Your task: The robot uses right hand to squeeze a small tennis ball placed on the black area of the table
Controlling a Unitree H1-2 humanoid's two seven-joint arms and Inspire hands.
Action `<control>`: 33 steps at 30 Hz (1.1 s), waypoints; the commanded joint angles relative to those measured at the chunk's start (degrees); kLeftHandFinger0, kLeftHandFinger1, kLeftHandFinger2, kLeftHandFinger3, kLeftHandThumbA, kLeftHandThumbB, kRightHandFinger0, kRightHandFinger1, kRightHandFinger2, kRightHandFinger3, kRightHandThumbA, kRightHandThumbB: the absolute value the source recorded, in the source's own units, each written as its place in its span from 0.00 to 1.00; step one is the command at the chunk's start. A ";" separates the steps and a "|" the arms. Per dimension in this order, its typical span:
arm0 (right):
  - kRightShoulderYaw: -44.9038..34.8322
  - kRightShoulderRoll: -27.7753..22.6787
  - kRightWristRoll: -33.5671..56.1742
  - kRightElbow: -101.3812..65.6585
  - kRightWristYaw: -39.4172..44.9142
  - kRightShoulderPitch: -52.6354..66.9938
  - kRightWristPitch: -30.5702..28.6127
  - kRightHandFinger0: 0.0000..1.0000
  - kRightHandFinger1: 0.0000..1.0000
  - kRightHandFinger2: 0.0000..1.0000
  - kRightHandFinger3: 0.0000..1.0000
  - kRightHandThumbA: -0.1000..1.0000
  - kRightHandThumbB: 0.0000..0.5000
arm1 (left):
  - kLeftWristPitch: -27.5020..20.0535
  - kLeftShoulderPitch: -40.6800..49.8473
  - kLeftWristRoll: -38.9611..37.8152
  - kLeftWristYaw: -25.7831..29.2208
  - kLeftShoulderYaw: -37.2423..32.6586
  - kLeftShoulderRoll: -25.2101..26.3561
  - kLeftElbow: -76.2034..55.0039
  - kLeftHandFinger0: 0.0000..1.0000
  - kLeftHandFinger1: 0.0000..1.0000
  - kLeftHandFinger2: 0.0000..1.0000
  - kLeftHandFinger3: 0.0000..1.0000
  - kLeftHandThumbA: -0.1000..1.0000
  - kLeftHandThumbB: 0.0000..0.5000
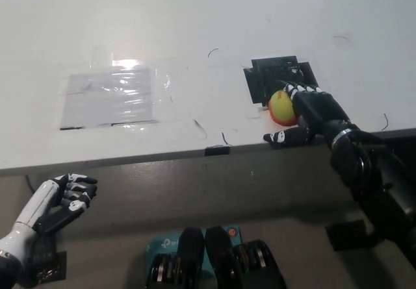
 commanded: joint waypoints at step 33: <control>-34.35 -3.00 19.88 -38.70 -5.02 25.26 -3.77 0.59 0.72 1.00 1.00 0.14 0.34 | -0.15 0.62 0.00 0.62 1.38 0.60 -0.78 0.43 0.49 0.59 0.67 0.71 0.04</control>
